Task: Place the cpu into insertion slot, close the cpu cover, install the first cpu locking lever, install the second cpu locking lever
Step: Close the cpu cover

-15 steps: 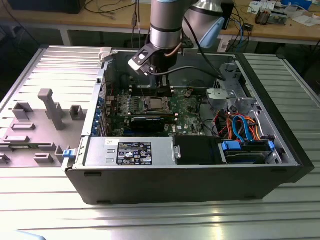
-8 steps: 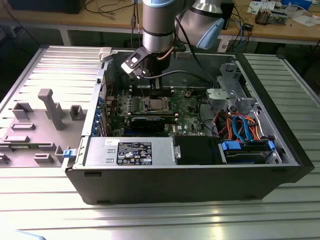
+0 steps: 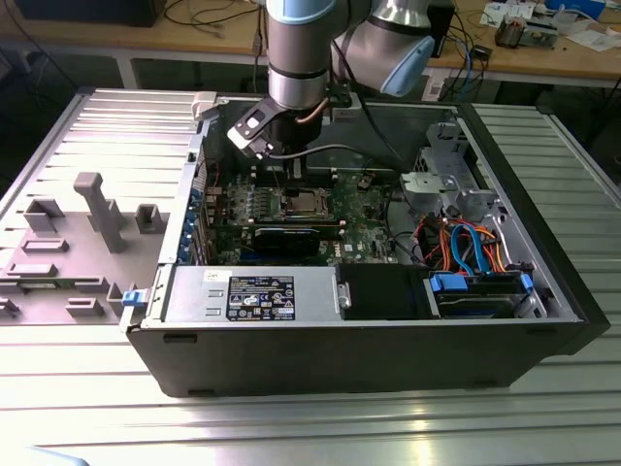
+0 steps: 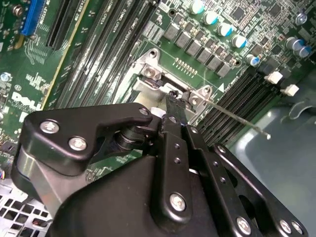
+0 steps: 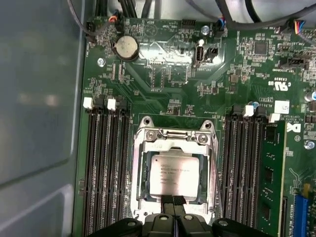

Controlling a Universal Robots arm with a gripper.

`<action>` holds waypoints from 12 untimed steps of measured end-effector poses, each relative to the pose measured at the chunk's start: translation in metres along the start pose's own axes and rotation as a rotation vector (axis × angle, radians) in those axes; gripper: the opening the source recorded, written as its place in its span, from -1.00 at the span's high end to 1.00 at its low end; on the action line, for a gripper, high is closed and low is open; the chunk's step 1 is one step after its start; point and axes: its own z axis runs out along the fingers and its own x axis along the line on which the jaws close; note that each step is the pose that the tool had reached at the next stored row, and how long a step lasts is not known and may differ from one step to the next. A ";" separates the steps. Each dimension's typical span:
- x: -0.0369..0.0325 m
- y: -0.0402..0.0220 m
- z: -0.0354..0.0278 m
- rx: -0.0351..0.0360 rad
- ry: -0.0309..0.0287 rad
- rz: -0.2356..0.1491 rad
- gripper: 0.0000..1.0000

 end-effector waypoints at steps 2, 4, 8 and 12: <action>0.0001 -0.0016 0.0041 0.0001 0.0008 -0.004 0.79; 0.0001 -0.0020 0.0053 -0.0003 0.0035 -0.006 0.79; 0.0001 -0.0021 0.0095 -0.0001 0.0037 -0.007 0.79; 0.0001 -0.0021 0.0111 -0.0001 0.0038 -0.007 0.79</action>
